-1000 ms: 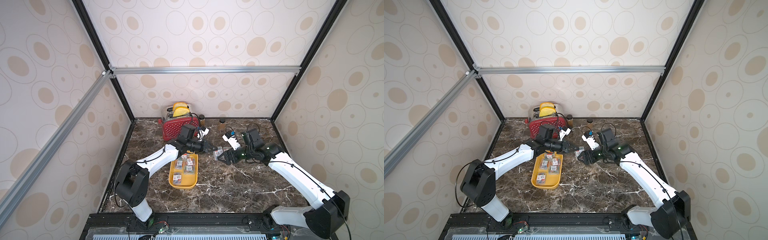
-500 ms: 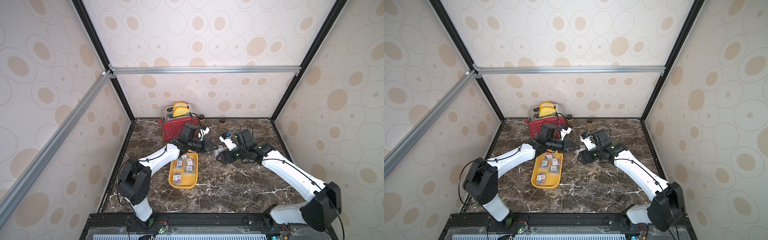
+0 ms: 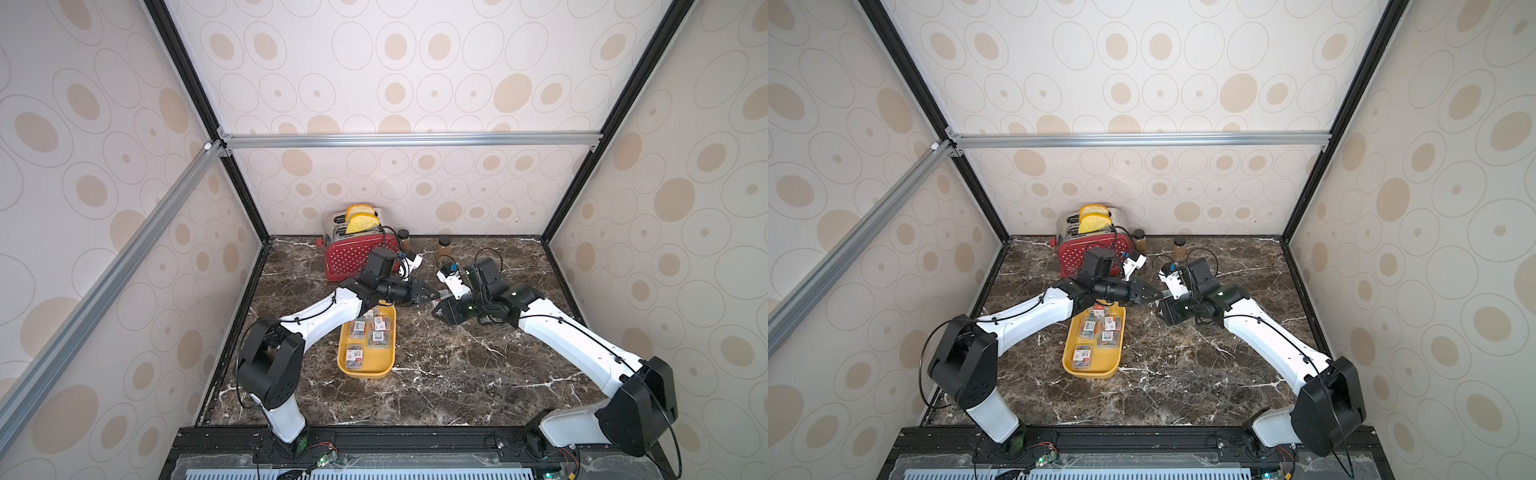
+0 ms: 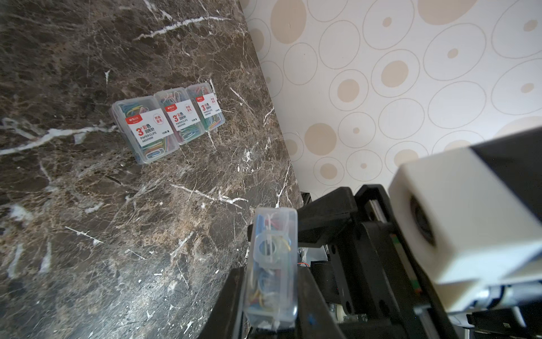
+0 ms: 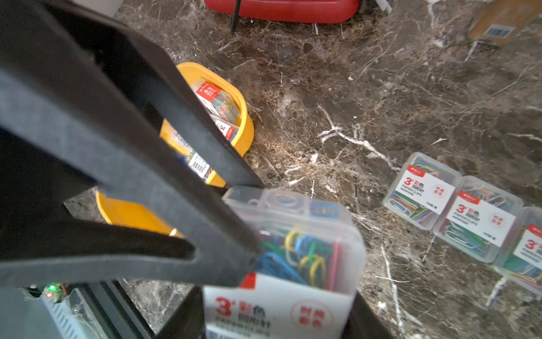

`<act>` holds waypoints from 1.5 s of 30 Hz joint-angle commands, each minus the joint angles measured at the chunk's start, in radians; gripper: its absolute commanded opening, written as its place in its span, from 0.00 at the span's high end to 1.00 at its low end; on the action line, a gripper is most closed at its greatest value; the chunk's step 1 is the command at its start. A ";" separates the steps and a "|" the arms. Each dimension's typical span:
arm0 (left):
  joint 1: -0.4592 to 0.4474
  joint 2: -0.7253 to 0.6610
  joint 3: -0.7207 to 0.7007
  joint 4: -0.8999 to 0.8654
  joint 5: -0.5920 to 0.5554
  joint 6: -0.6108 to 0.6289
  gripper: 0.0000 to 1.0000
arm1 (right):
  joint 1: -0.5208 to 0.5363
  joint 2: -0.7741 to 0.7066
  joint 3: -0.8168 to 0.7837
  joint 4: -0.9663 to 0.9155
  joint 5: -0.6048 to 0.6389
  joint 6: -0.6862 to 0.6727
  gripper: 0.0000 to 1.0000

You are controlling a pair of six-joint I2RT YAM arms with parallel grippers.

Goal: Take the paper clips out of the storage box
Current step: Pick up the boxed paper clips from the storage box, then place the boxed paper clips at the center of the board.

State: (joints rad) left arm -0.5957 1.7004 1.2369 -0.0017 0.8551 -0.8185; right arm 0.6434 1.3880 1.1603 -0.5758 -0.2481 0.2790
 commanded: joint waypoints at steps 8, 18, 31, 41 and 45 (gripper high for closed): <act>-0.003 -0.037 0.022 -0.015 -0.008 0.031 0.39 | 0.011 -0.007 0.008 -0.074 0.075 0.010 0.72; 0.081 -0.175 -0.010 -0.216 -0.129 0.140 0.22 | -0.043 0.034 -0.057 -0.198 0.139 0.072 0.78; 0.084 -0.278 -0.052 -0.315 -0.199 0.186 0.22 | -0.140 0.303 -0.023 -0.138 0.124 0.057 0.76; 0.084 -0.279 -0.048 -0.323 -0.194 0.191 0.23 | -0.162 0.401 0.004 -0.090 0.126 0.073 0.72; 0.085 -0.276 -0.041 -0.330 -0.194 0.194 0.22 | -0.171 0.430 0.013 -0.082 0.133 0.078 0.71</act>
State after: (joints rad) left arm -0.5106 1.4471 1.1816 -0.3172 0.6655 -0.6548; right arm 0.4797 1.7985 1.1519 -0.6609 -0.1249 0.3435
